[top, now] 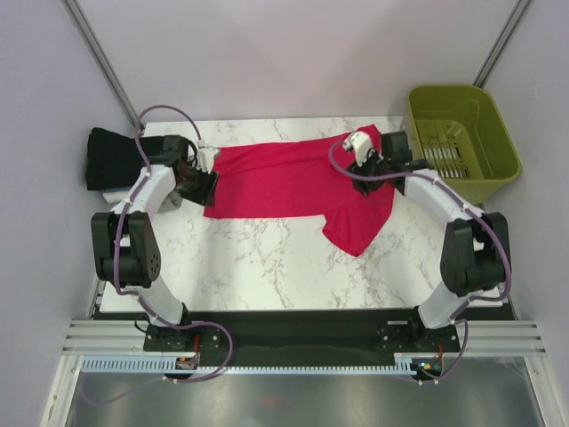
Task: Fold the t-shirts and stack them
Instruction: Fold the tshirt
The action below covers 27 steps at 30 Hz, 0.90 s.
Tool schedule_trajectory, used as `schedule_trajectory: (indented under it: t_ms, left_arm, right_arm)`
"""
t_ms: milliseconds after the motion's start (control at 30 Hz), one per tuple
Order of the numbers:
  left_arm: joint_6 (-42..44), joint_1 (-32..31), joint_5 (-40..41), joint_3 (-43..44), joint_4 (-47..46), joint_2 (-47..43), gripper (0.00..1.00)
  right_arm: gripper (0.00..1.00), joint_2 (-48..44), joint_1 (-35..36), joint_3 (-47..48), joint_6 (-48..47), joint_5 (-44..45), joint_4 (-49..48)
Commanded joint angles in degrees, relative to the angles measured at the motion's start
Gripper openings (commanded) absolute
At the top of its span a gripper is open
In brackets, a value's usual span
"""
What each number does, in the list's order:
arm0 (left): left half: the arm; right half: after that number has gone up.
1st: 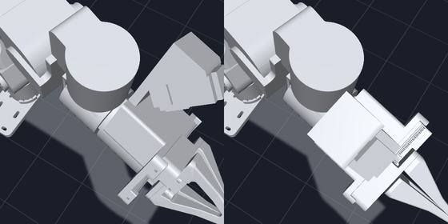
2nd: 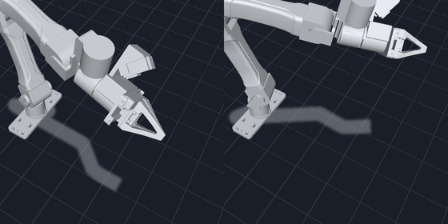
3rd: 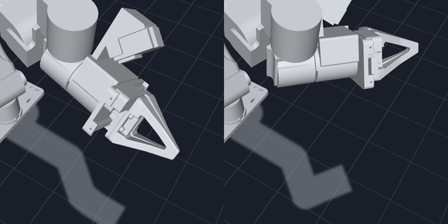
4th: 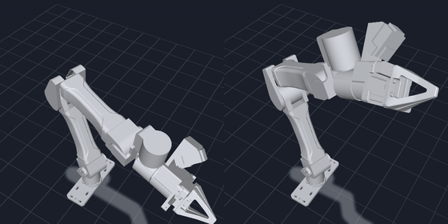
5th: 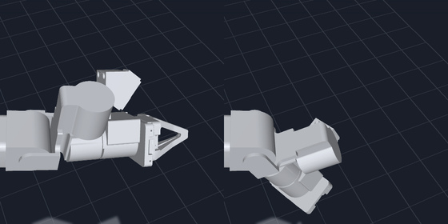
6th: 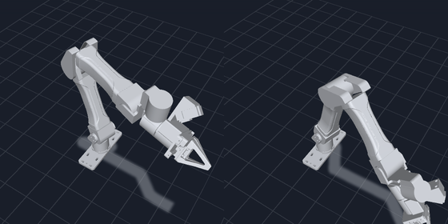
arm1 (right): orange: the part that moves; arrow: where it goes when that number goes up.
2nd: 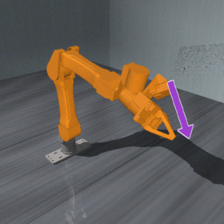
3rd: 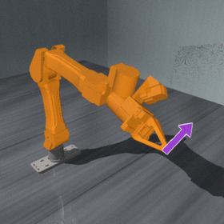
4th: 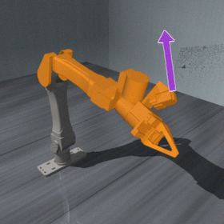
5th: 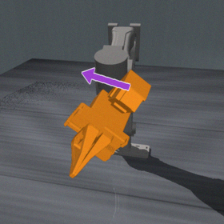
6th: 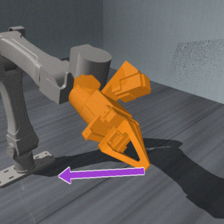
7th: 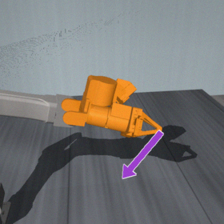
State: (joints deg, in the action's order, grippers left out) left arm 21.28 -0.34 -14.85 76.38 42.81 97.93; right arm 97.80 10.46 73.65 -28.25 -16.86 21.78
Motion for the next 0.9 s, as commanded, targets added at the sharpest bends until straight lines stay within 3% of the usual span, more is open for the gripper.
schedule_trajectory:
  t_ms: [0, 200, 533, 867]
  left_arm:
    - [13.60, -0.80, -1.67, -4.48, -9.84, -0.46, 0.58]
    - [16.78, -0.80, 0.00, -6.42, -14.24, 2.26, 0.56]
    - [16.00, -0.80, 0.79, -3.70, -14.94, 5.69, 0.57]
    - [14.85, -0.72, 2.90, -1.76, -14.33, 7.54, 0.56]
  right_arm:
    - [0.60, -5.23, 3.95, -12.34, -14.08, -4.32, -1.12]
    - [0.60, -14.55, 8.17, -21.69, -23.24, -3.88, 0.45]
    - [0.60, -23.17, 12.21, -26.36, -33.44, -4.67, 12.67]
    - [0.62, -20.37, 16.00, -26.45, -31.87, -4.15, 15.49]
